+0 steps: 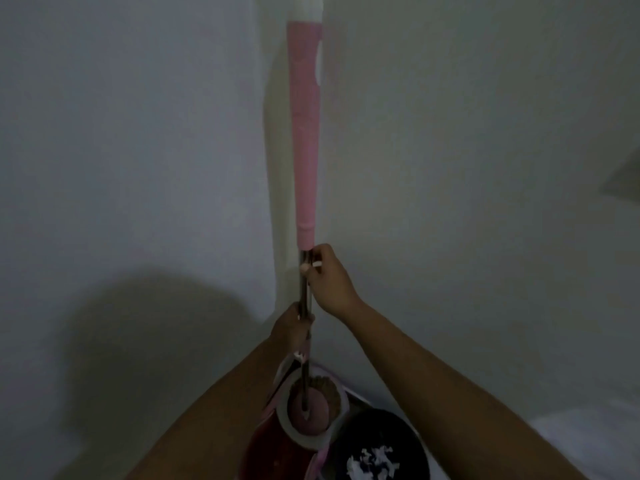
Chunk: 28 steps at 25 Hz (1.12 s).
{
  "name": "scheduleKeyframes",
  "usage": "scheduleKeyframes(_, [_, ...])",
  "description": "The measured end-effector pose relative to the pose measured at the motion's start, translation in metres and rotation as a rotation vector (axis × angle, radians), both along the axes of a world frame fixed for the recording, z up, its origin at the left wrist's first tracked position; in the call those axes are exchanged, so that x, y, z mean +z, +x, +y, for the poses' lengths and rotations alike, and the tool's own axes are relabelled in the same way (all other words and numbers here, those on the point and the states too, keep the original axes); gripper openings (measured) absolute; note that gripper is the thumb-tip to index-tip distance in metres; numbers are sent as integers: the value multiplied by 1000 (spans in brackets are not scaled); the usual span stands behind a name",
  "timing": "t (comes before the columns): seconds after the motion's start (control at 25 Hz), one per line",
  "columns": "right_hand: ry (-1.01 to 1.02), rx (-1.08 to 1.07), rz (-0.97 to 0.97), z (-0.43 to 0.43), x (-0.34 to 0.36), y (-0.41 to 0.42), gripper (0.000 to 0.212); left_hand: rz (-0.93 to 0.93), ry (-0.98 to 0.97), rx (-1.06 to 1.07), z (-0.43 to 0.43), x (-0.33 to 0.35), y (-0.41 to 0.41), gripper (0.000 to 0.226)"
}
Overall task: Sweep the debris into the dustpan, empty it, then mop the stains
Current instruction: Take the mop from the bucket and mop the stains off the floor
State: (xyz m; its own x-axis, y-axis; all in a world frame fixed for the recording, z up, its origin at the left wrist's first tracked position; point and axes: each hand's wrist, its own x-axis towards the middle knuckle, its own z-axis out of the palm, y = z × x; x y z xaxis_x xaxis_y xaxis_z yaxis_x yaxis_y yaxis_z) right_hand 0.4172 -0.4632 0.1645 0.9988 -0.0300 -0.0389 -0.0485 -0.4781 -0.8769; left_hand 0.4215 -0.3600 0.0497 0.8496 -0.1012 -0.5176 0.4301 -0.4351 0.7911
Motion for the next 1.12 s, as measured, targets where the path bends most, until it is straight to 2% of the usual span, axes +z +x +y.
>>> scheduleKeyframes(0.08, [38,-62,-33,-21,-2,-23,14,-13,17,-109,-18,-8,-10,38])
scheduleKeyframes(0.2, [51,-150,-34,-48,2,-48,19,-144,114,-232,-38,-4,-28,29])
scheduleKeyframes(0.36, [59,-226,-98,-64,22,-103,22,-254,67,-336,-45,19,-62,21])
scheduleKeyframes(0.44, [63,-238,-146,-66,38,-141,22,-326,116,-379,-47,37,-89,21])
scheduleKeyframes(0.68, [132,-318,-364,-96,116,-264,21,-578,277,-323,-88,123,-203,21])
scheduleKeyframes(0.8, [199,-385,-473,-122,151,-331,19,-794,471,-278,-118,164,-267,29])
scheduleKeyframes(0.84, [223,-414,-529,-131,161,-357,18,-880,482,-273,-130,176,-292,28])
scheduleKeyframes(1.0, [275,-562,-717,-167,197,-446,20,-1151,385,-395,-178,210,-371,30])
scheduleKeyframes(1.12, [221,-718,-766,-205,211,-507,16,-1204,179,-606,-226,222,-417,29])
